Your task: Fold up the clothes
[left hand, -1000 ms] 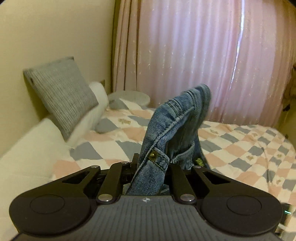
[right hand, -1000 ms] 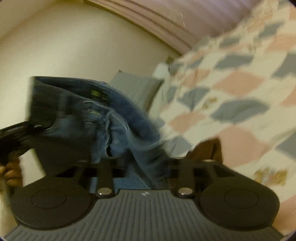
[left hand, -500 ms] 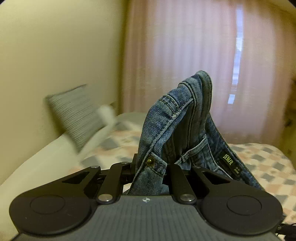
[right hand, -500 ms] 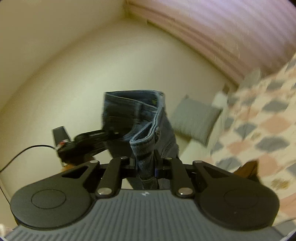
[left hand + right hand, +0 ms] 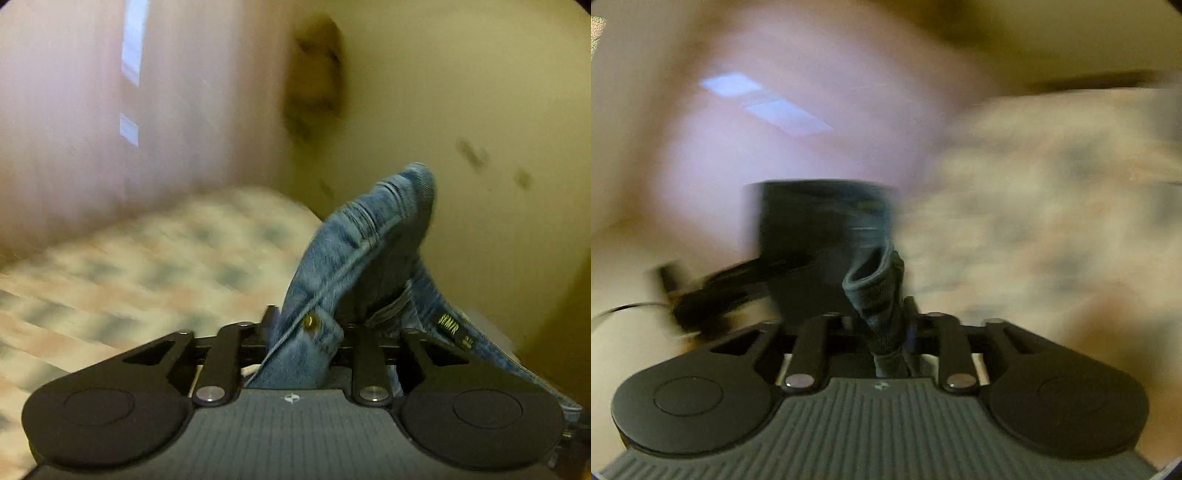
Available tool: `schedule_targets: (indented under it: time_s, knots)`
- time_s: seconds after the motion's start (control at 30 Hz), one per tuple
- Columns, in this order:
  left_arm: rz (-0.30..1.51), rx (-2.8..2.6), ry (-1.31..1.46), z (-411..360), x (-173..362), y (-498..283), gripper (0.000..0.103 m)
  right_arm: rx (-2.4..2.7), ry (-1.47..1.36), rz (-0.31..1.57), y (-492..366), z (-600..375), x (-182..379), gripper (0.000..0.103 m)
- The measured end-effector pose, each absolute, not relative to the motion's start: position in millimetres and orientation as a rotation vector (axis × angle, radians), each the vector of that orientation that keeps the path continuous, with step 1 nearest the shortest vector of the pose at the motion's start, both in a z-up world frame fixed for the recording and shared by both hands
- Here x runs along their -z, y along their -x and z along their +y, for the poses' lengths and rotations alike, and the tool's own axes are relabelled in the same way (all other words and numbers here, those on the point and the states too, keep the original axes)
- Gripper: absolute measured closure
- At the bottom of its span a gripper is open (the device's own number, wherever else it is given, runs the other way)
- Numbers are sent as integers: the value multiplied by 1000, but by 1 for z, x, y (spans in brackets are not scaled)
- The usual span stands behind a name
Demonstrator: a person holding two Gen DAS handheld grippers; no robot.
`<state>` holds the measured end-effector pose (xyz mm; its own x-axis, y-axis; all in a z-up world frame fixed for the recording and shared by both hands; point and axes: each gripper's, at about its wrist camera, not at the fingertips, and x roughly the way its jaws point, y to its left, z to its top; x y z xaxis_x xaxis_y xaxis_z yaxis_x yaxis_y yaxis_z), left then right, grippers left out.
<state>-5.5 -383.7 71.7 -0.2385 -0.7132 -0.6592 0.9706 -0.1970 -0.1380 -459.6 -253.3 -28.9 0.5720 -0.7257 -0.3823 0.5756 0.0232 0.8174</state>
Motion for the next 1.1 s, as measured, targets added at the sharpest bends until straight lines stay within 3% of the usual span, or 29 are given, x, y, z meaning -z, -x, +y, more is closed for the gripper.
schedule_targets:
  time_s: [0.1,0.17,0.2,0.23,0.33,0.43,0.57,0.67,0.83,1.1]
  knots:
    - [708,1723,-703,-395,-19,59,70,1242,-1318,-99,552,-238,69,65]
    - [722,1713,-802,-386,14,79,58,1289,-1348,-71,580,-226,84,59]
    - [751,1706,-844,-379,32,81,44,1309,-1362,-54,591,-220,90,58]
    - [795,1687,-889,-374,48,81,43,1322,-1379,-39,600,-215,98,58]
    - [852,1620,-989,-366,89,81,46,1289,-1422,24,593,-213,121,58]
    - [888,1597,-940,-342,96,75,45,1189,-1353,200,553,-230,143,58]
    - [930,1484,-848,-296,105,39,41,1089,-1133,449,481,-258,153,57]
    - [950,1344,-845,-252,132,4,41,1076,-911,644,440,-270,146,45]
    - [990,1122,-883,-170,175,-62,41,1045,-620,909,383,-303,165,43]
    - [763,907,-1177,-112,255,-132,40,967,-279,1235,292,-353,239,29]
